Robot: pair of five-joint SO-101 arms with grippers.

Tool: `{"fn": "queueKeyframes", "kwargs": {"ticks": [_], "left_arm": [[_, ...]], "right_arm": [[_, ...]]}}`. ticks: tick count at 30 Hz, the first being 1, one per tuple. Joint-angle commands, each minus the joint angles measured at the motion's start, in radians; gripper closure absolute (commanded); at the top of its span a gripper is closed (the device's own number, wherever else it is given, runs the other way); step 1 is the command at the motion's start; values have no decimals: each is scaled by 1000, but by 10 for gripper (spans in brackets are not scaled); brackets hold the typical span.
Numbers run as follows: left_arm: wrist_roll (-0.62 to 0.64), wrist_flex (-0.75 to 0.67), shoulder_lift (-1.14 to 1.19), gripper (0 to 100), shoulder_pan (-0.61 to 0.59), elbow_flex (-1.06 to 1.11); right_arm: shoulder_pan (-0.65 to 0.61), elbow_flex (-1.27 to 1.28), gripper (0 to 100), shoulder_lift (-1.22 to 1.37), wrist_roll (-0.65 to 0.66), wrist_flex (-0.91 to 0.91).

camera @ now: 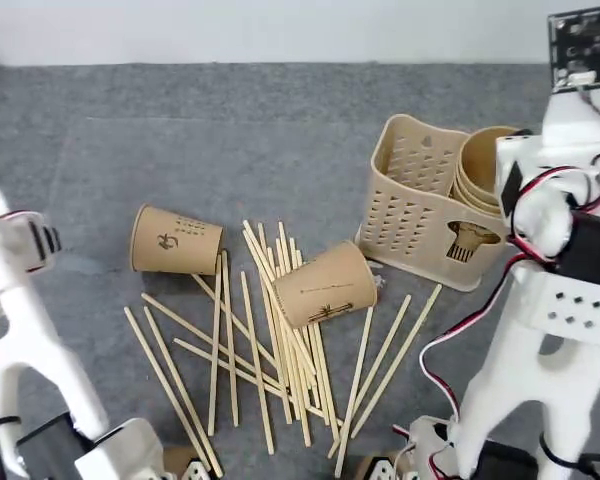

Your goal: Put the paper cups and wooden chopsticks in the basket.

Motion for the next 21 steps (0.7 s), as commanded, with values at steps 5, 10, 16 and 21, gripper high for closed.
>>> {"fn": "queueKeyframes", "kwargs": {"ticks": [5,10,16,21], "left_arm": [[-81,44,-41,798,118,-28],[-124,32,-38,798,166,-42],[-184,37,-28,798,210,-82],[-252,158,143,798,249,-263]], "right_arm": [[-33,-26,876,79,-8,-13],[-39,-31,876,7,-8,-10],[-102,-31,877,-140,-2,128],[-271,-23,877,-150,-8,297]]}}
